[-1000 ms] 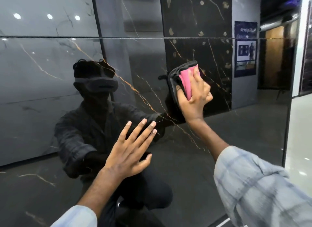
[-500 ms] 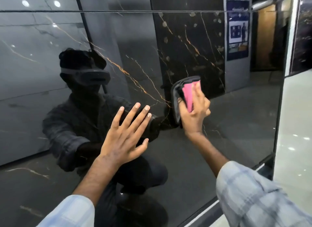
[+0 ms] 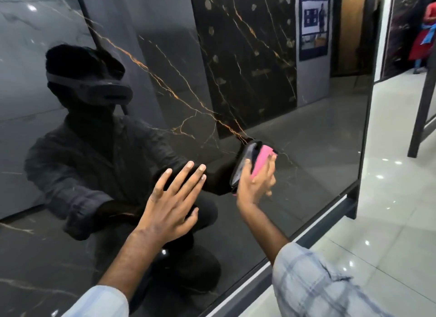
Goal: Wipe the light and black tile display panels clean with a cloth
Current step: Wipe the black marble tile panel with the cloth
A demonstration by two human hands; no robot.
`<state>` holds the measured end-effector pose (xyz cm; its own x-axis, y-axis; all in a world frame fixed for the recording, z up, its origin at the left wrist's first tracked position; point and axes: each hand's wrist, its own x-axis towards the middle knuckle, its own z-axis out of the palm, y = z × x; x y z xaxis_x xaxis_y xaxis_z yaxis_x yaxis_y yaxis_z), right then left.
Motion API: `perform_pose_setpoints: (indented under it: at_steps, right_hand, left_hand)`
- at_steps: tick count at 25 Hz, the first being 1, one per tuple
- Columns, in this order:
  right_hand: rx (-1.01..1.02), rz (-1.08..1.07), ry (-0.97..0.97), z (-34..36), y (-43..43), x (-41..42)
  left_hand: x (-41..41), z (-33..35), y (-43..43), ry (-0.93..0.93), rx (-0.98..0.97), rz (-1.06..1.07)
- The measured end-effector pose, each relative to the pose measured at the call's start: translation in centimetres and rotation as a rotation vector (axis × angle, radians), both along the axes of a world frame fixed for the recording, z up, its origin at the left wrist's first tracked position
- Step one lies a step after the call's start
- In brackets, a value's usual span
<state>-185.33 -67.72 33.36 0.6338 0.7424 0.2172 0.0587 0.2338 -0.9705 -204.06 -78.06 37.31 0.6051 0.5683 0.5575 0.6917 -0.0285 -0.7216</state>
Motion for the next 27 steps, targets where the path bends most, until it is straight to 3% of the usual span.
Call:
perform_pose_setpoints:
  at_steps: [3,5,7,10,12,14,16,20,22,25,27]
  right_hand:
    - [0.358,0.034,-0.460,0.1,-2.5,-2.7]
    - [0.414,0.037,-0.530,-1.3,-1.6,-1.9]
    - [0.273,0.033,-0.340,-4.5,-0.4,-0.5]
    - [-0.237,0.037,0.147,-9.7,-0.1,0.6]
    - [-0.439,0.064,0.233,-10.6,-0.7,0.5]
    - [-0.379,0.068,0.161,-8.7,-1.2,-0.1]
    - [-0.180,0.083,0.036,-5.6,-2.0,-1.4]
    - [0.157,0.073,-0.144,-4.3,-2.5,-1.5]
    - [0.023,0.041,-0.029,-7.7,-1.4,-0.1]
    - [-0.354,0.063,0.268,-13.6,-1.1,0.3]
    - [-0.376,0.079,0.347,-13.9,-1.4,-0.1]
  left_hand:
    - [-0.2,-0.3,0.4,-0.013,0.013,-0.035]
    - [-0.2,-0.5,0.6,0.003,0.021,-0.047]
    - [-0.3,-0.7,0.7,0.004,0.031,-0.038]
    - [-0.3,-0.6,0.7,0.011,0.041,-0.031]
    - [0.0,-0.9,0.4,-0.011,0.019,-0.049]
    - [0.3,-2.4,0.0,-0.005,-0.076,-0.107]
    - [0.1,-4.0,-0.2,0.044,-0.170,-0.145]
    - [-0.7,-4.6,0.2,0.114,-0.182,-0.115]
    - [-0.6,-4.8,0.3,0.112,-0.168,-0.095]
    - [-0.6,-5.2,0.4,0.130,-0.139,-0.079]
    - [-0.6,-5.2,0.5,0.135,-0.137,-0.071]
